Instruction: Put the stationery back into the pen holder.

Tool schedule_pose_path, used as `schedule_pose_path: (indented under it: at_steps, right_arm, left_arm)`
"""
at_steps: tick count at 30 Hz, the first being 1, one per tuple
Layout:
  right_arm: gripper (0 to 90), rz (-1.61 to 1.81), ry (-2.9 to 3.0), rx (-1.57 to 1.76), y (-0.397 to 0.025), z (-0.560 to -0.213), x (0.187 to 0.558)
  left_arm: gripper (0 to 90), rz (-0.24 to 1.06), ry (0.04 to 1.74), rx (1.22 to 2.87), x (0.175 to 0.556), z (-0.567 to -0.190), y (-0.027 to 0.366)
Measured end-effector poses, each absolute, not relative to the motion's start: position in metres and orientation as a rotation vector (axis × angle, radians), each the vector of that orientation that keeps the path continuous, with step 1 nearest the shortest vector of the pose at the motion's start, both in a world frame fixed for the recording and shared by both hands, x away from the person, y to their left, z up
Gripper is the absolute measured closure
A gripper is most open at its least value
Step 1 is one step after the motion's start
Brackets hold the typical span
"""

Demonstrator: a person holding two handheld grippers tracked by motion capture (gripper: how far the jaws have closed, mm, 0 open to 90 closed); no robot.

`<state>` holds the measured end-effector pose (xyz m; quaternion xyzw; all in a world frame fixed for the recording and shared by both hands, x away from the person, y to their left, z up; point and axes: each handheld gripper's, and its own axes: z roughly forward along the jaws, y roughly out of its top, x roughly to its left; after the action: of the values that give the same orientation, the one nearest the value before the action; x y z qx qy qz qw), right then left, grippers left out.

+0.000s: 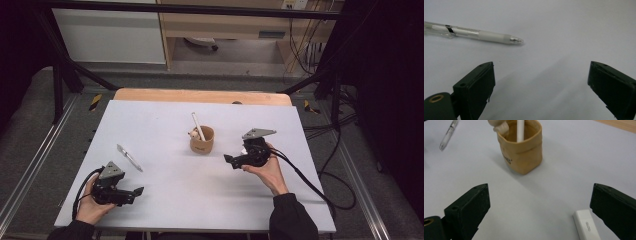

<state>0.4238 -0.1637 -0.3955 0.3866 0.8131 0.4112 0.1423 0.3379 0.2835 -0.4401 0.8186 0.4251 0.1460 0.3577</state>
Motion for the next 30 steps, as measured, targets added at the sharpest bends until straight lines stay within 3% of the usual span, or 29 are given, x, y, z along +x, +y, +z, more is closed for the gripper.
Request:
schedule_pose_path:
  at_steps: [17,23,30]
  right_arm:
    - [4.1,1.100,2.358,1.165,-0.219,-0.427,0.411]
    - [10.7,1.087,2.353,1.177,-0.235,-0.435,0.413]
    - [25.5,1.045,2.397,1.134,-0.240,-0.442,0.415]
  left_arm:
    - [7.1,0.380,1.094,2.118,0.338,-0.440,0.281]
    - [7.1,0.377,1.091,2.120,0.338,-0.441,0.281]
    - [7.1,0.374,1.089,2.126,0.338,-0.441,0.281]
